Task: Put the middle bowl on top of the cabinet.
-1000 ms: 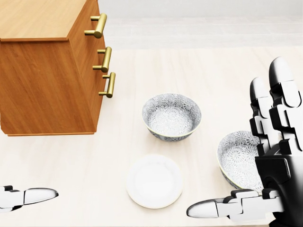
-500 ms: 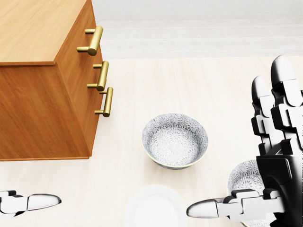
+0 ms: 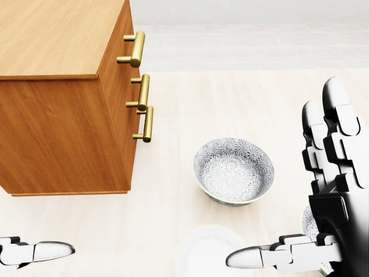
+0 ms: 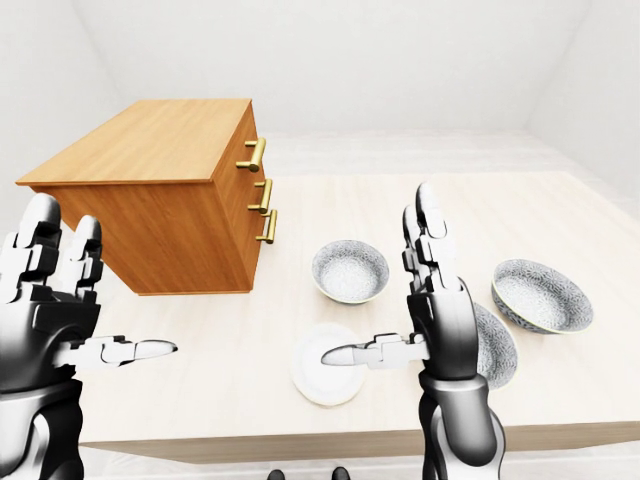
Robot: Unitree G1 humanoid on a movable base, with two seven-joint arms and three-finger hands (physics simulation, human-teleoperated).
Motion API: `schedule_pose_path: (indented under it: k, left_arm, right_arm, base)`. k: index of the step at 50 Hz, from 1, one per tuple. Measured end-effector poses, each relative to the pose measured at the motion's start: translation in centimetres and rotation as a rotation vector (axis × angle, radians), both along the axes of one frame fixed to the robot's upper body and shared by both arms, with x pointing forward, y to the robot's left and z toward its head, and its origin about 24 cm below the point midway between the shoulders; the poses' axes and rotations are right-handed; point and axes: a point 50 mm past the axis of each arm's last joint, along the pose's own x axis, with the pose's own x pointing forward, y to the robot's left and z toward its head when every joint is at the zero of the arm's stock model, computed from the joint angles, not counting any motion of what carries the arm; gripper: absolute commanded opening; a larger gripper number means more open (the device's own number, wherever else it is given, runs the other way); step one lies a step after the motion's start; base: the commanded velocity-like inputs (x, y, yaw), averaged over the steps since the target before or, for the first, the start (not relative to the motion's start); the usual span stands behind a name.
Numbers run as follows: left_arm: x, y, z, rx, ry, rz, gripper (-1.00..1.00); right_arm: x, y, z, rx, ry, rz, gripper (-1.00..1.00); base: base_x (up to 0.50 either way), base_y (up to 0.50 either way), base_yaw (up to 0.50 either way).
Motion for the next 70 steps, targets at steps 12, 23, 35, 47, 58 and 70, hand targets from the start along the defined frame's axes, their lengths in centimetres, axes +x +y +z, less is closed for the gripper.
schedule_pose_path:
  k: [12, 23, 35, 47, 58, 70]
  left_arm:
    - [0.1, -0.1, -0.2, 0.005, 0.009, -0.001, 1.00]
    - [0.1, -0.2, -0.1, 0.006, 0.008, -0.001, 1.00]
    - [0.1, -0.1, -0.2, 0.005, 0.009, -0.002, 1.00]
    - [0.0, 0.0, -0.1, 0.005, 0.006, 0.001, 1.00]
    - [-0.3, 0.0, 0.3, 0.016, -0.008, -0.004, 1.00]
    - [-0.3, 0.3, 0.3, 0.024, -0.011, -0.002, 1.00]
  right_arm:
    - [0.1, -0.3, -0.3, -0.004, 0.015, -0.004, 1.00]
    - [0.0, -0.5, -0.3, -0.010, 0.019, -0.004, 1.00]
    - [-0.2, -0.6, -0.3, -0.012, 0.020, -0.008, 1.00]
    - [-0.3, -0.7, -0.2, -0.013, 0.012, -0.010, 1.00]
    - [-0.4, -1.1, 0.5, -0.029, -0.019, -0.023, 1.00]
    - [-0.6, -2.3, 0.9, -0.171, -0.016, -0.077, 1.00]
  base:
    - [0.00, 0.00, 0.00]
    - [0.29, 0.00, 0.00]
    - [0.02, 0.00, 0.00]
    - [0.00, 0.00, 0.00]
    - [0.00, 0.00, 0.00]
    - [0.00, 0.00, 0.00]
